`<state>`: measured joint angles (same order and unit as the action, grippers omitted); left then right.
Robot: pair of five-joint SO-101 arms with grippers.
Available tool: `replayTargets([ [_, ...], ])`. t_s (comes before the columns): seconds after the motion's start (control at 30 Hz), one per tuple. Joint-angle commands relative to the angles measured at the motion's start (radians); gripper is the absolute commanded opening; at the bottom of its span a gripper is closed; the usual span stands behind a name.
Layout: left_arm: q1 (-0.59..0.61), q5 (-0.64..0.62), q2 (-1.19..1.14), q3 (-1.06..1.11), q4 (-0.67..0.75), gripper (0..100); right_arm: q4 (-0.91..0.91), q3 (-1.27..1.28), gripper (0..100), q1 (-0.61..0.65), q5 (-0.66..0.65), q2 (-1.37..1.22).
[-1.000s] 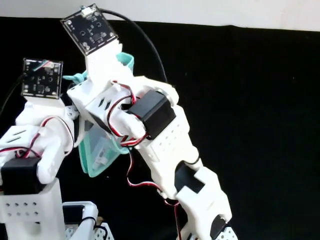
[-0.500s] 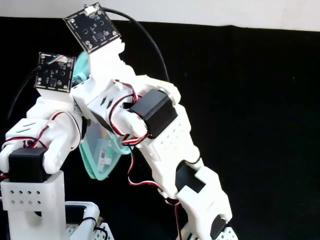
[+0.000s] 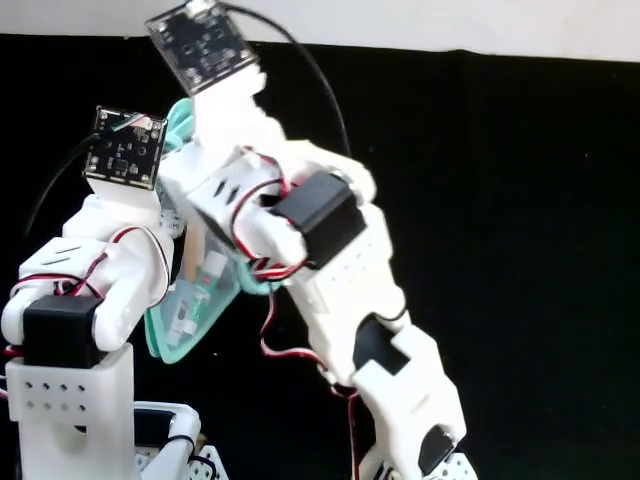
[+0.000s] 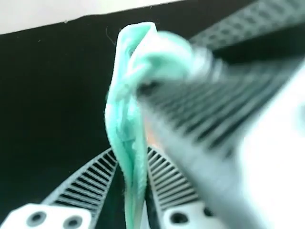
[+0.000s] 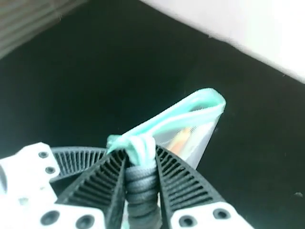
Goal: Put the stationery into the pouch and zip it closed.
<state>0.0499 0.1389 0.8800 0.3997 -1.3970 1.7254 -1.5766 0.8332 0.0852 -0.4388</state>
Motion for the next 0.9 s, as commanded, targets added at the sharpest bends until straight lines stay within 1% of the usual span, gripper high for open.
replayTargets([
  [0.0, -0.007, 0.003, -0.005, 0.004, -0.051, 1, -0.087, -0.180, 0.5, -0.097, -0.075, 0.053],
  [0.1, -0.007, 0.003, -0.005, 0.004, -0.052, 1, -0.108, -0.193, 0.5, -0.151, -0.101, 0.054],
  [0.33, -0.008, 0.002, -0.005, 0.004, -0.081, 1, -0.143, -0.189, 0.5, -0.295, -0.104, 0.051],
  [0.5, -0.056, 0.003, -0.005, 0.002, -0.101, 1, -0.157, -0.189, 0.5, -0.397, -0.103, 0.030],
  [0.67, -0.062, 0.003, -0.005, -0.002, -0.101, 1, -0.150, -0.189, 0.5, -0.487, -0.100, -0.071],
  [0.87, -0.061, 0.003, -0.005, -0.022, -0.103, 1, -0.148, -0.189, 0.5, -0.542, -0.100, -0.196],
])
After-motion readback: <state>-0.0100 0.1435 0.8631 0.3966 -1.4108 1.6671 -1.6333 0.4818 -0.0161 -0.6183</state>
